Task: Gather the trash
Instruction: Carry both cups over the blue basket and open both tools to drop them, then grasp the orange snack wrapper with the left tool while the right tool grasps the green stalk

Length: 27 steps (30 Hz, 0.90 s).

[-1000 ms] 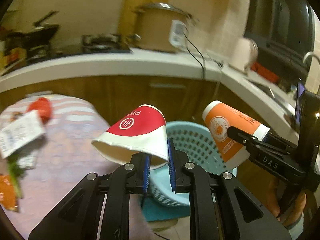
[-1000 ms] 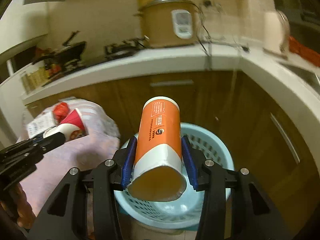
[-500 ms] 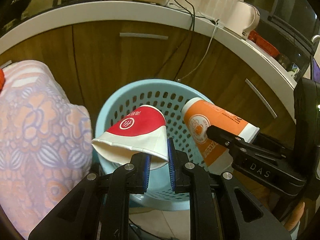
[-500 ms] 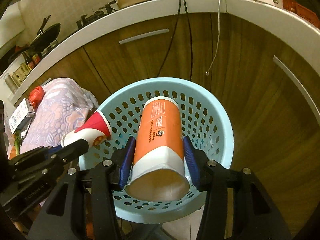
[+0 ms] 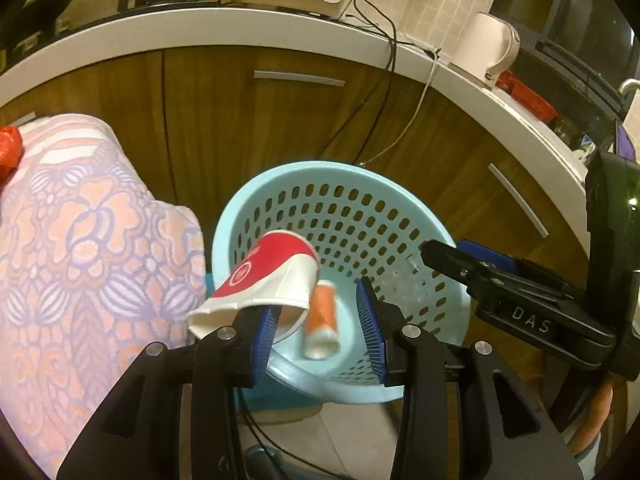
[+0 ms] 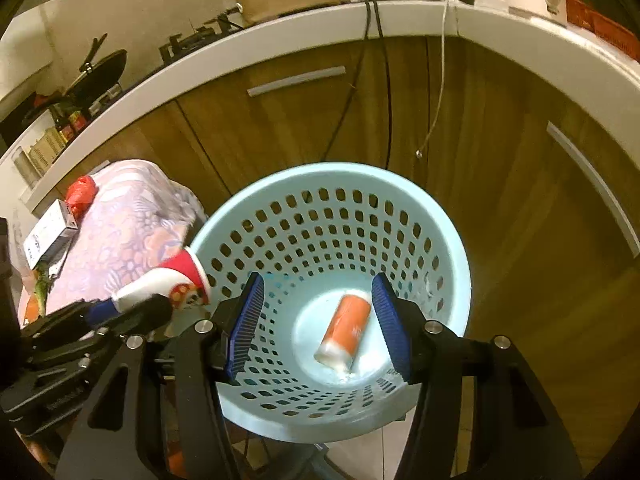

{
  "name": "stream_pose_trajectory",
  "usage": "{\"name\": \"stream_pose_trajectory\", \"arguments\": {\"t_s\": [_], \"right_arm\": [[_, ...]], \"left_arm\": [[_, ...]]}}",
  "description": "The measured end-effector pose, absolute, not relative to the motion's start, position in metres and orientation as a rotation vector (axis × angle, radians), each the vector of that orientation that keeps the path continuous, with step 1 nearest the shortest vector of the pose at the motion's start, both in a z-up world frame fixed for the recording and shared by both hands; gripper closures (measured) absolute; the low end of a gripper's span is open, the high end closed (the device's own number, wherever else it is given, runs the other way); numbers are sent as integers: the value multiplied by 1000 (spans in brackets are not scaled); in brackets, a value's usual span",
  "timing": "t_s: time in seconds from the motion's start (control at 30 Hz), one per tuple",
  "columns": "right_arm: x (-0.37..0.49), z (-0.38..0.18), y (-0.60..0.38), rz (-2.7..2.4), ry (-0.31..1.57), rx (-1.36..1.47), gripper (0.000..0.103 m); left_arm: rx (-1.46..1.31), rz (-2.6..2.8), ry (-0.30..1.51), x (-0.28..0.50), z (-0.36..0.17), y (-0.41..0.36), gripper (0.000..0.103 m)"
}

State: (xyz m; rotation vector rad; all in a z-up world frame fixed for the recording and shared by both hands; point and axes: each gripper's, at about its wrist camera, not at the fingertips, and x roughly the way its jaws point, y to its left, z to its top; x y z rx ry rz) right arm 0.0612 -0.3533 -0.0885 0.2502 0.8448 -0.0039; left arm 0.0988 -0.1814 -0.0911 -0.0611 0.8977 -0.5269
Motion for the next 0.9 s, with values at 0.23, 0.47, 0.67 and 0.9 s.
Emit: {"name": "stream_pose_trajectory", "arguments": {"t_s": [0.23, 0.47, 0.67, 0.9], "right_arm": [[47, -68, -360, -37, 793, 264, 50], [43, -60, -350, -28, 780, 245, 50], [37, -46, -339, -14, 742, 232, 50], [37, -24, -305, 59, 705, 192, 50]], "left_arm": [[-88, -628, 1020, 116, -106, -191, 49], [-96, -626, 1055, 103, -111, -179, 44], [-126, -623, 1057, 102, -108, -167, 40], [-165, -560, 925, 79, -70, -124, 40]]}}
